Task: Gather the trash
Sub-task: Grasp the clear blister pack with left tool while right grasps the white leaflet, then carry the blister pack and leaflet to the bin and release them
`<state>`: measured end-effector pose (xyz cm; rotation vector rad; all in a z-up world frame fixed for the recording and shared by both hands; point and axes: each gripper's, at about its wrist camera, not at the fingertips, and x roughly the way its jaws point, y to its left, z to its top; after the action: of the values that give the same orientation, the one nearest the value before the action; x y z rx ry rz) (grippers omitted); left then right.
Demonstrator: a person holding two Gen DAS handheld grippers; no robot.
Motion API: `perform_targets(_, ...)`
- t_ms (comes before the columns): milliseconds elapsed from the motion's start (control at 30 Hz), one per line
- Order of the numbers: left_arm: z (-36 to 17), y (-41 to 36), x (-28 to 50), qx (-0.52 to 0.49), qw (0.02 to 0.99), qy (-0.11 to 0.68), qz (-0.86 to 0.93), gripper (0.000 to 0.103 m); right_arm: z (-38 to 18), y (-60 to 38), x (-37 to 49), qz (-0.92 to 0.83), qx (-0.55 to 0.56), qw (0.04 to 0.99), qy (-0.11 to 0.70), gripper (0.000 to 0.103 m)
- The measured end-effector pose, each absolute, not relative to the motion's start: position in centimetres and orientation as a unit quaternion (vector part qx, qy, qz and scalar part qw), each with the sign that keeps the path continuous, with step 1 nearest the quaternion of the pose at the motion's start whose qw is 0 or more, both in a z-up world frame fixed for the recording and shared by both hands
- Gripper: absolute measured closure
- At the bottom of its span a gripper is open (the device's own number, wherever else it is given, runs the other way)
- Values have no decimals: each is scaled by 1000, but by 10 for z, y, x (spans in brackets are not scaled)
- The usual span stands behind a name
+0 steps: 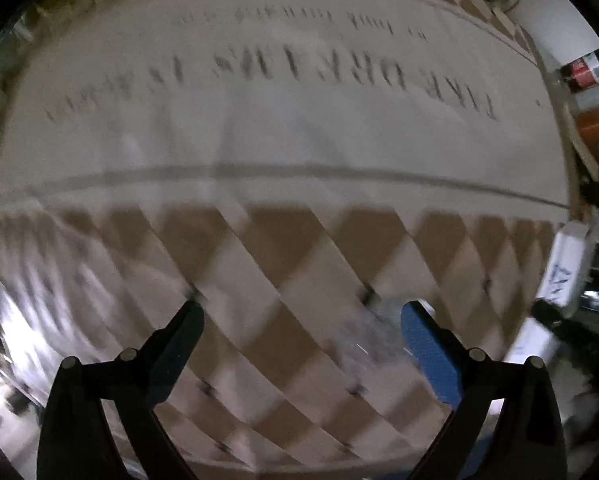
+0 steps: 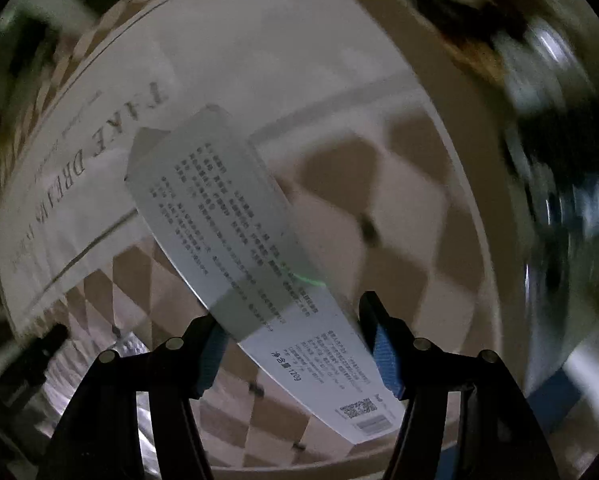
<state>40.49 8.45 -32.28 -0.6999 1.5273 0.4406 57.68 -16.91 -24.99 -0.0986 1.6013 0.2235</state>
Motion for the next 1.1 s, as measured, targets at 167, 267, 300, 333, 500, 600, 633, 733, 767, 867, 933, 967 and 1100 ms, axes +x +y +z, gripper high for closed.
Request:
perform_targets(167, -339, 66, 413, -356, 615, 684, 168, 3, -250, -204, 555, 51, 16, 710, 702, 39)
perform_targets(267, -349, 53, 428, -341, 603, 703, 163, 3, -253, -213, 549, 37, 36, 710, 702, 40)
perform_targets(300, -352, 49, 431, -337, 600, 707, 164, 3, -253, -216, 547, 34, 37, 712, 701, 41)
perform_targets(333, -355, 47, 433, -329, 597, 711, 171, 3, -253, -216, 544, 32, 37, 712, 701, 41)
perform_targets(500, -359, 34, 440, -287, 603, 715, 207, 27, -258, -227, 532, 30, 42, 710, 702, 42)
perform_targets(600, -353, 23, 441, -270, 615, 710, 211, 31, -264, -235, 537, 36, 38, 709, 703, 43)
perform_targets(633, -351, 18, 441, -266, 619, 709, 209, 33, -265, -229, 547, 38, 35, 709, 703, 43)
perform_targets(733, -342, 15, 436, -249, 633, 704, 203, 36, -269, -225, 543, 52, 21, 712, 700, 45)
perform_targets(767, -337, 14, 436, -242, 641, 700, 201, 36, -267, -222, 542, 57, 16, 714, 698, 45)
perform_targets(867, -315, 7, 418, -211, 668, 686, 198, 36, -260, -216, 537, 71, 4, 720, 690, 46)
perform_targets(933, -298, 8, 413, -189, 687, 674, 194, 36, -253, -211, 530, 80, -5, 726, 683, 46)
perform_targets(967, -293, 8, 406, -184, 694, 668, 193, 36, -248, -205, 525, 88, -8, 729, 679, 46)
perform_targets(1100, -257, 10, 382, -171, 724, 639, 195, 38, -234, -190, 501, 111, -16, 738, 666, 46)
